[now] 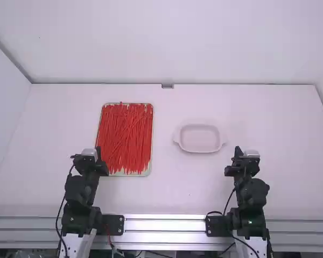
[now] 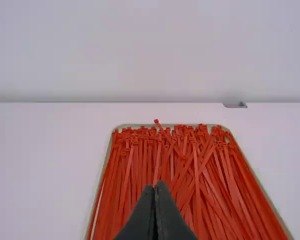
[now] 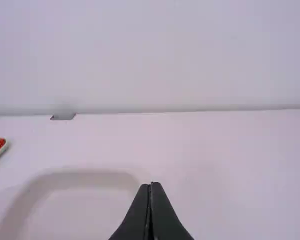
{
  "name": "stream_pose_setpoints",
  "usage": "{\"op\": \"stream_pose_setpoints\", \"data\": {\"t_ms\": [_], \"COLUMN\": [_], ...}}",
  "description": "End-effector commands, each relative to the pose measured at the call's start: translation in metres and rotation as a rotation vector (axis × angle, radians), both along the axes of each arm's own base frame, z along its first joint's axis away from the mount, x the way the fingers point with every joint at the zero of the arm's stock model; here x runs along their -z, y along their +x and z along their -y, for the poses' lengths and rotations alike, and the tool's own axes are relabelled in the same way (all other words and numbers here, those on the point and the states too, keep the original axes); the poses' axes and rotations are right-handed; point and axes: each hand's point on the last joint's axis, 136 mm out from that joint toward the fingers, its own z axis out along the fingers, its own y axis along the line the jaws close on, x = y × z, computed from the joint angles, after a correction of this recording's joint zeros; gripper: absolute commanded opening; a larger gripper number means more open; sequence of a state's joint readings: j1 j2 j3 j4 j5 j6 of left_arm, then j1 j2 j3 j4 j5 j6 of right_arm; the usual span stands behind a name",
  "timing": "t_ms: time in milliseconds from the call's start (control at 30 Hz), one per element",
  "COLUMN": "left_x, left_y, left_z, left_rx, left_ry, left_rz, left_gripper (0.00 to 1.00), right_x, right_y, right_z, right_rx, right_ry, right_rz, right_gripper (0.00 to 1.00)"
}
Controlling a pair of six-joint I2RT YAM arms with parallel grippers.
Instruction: Fasten the cable tie
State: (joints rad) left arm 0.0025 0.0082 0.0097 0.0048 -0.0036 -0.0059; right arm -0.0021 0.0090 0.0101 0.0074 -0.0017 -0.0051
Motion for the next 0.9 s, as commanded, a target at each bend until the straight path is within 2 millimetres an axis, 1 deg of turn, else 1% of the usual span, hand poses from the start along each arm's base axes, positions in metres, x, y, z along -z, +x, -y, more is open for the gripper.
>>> {"op": "stream_pose_setpoints", "data": {"t_ms": [0, 200, 433, 667, 867], "left_x": [0.0, -0.001, -0.004, -0.006, -0.008], "left_y": [0.0, 0.0, 0.001, 0.004, 0.011], "left_z": [0.0, 0.0, 0.002, 0.004, 0.007], "left_rx": [0.0, 0.002, 0.009, 0.018, 0.028], "left_ry": [0.0, -0.001, -0.007, -0.016, -0.026], "left_rz": [0.0, -0.006, -0.054, -0.142, -0.237], "left_gripper": [0.0, 0.02, 0.07, 0.16, 0.26], "right_x": [0.0, -0.001, -0.003, -0.007, -0.013], "right_y": [0.0, 0.0, 0.002, 0.006, 0.014], "right_z": [0.0, 0.0, -0.003, -0.008, -0.015], "right_rx": [0.003, 0.0, -0.013, -0.033, -0.057], "right_ry": [0.002, 0.004, 0.005, 0.005, -0.001], "right_rz": [0.0, -0.004, -0.041, -0.111, -0.183], "right_gripper": [0.0, 0.02, 0.07, 0.16, 0.26]}}
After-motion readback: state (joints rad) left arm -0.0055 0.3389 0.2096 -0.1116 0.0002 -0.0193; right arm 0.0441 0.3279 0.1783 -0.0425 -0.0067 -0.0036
